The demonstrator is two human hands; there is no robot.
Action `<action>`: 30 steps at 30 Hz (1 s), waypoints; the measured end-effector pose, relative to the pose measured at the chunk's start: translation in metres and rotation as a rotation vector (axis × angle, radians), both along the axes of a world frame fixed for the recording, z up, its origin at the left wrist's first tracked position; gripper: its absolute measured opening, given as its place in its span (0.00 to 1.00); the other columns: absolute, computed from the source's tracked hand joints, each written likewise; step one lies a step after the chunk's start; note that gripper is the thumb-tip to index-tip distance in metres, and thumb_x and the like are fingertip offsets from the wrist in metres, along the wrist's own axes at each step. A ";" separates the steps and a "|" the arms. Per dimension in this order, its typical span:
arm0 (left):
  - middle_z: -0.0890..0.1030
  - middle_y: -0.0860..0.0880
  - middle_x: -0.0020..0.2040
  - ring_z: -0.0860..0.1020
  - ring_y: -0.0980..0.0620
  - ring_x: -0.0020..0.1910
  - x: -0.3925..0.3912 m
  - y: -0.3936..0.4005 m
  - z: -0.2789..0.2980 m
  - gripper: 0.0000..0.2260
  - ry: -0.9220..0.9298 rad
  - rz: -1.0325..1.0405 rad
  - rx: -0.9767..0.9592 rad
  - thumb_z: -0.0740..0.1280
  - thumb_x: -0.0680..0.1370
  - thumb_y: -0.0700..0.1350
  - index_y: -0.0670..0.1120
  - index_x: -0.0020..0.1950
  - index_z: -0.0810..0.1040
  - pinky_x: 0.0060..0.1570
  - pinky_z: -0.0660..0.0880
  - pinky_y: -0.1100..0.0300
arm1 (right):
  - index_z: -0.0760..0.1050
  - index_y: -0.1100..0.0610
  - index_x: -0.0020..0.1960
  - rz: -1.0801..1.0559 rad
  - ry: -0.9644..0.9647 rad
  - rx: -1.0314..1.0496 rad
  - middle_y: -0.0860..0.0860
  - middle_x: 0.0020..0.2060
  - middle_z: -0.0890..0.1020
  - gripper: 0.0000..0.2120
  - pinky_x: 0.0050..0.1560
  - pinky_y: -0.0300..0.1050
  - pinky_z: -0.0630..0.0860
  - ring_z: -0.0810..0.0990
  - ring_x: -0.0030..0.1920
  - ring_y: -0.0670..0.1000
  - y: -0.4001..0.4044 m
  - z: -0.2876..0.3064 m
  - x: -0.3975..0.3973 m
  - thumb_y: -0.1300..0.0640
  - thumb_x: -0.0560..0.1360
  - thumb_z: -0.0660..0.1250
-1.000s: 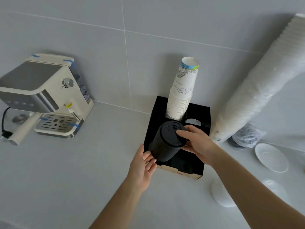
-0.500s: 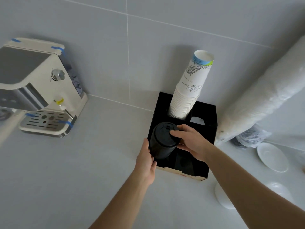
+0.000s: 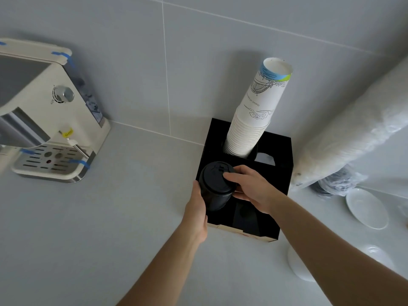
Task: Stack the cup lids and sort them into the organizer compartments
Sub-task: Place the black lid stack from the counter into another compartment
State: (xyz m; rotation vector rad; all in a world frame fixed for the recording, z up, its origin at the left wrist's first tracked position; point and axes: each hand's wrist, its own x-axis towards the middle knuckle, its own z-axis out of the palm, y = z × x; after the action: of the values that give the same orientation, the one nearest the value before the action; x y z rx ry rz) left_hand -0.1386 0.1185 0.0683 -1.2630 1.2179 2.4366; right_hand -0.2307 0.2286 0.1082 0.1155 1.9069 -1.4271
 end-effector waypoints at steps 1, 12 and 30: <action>0.74 0.53 0.61 0.68 0.51 0.71 -0.001 -0.001 -0.001 0.23 -0.006 0.004 0.009 0.53 0.81 0.61 0.53 0.70 0.71 0.61 0.62 0.59 | 0.76 0.54 0.60 0.006 0.009 0.009 0.52 0.56 0.84 0.15 0.62 0.49 0.76 0.82 0.58 0.52 0.000 -0.001 0.000 0.53 0.75 0.71; 0.75 0.51 0.69 0.69 0.48 0.70 -0.009 0.006 -0.009 0.27 -0.042 0.041 0.062 0.55 0.77 0.67 0.54 0.70 0.72 0.73 0.61 0.49 | 0.77 0.50 0.61 0.031 0.096 0.041 0.51 0.55 0.84 0.14 0.54 0.44 0.79 0.82 0.57 0.51 0.012 -0.004 0.003 0.51 0.77 0.70; 0.75 0.51 0.68 0.70 0.48 0.70 0.000 0.004 -0.013 0.26 -0.077 0.055 0.069 0.55 0.78 0.65 0.54 0.69 0.72 0.73 0.62 0.50 | 0.77 0.50 0.61 0.127 0.101 0.099 0.51 0.56 0.84 0.14 0.63 0.51 0.78 0.81 0.58 0.52 0.009 -0.005 0.001 0.51 0.76 0.71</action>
State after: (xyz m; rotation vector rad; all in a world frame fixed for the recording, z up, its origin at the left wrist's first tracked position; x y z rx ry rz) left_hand -0.1385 0.1226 0.0557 -1.3742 1.0838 2.4203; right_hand -0.2300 0.2379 0.1032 -0.0311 2.0294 -1.2760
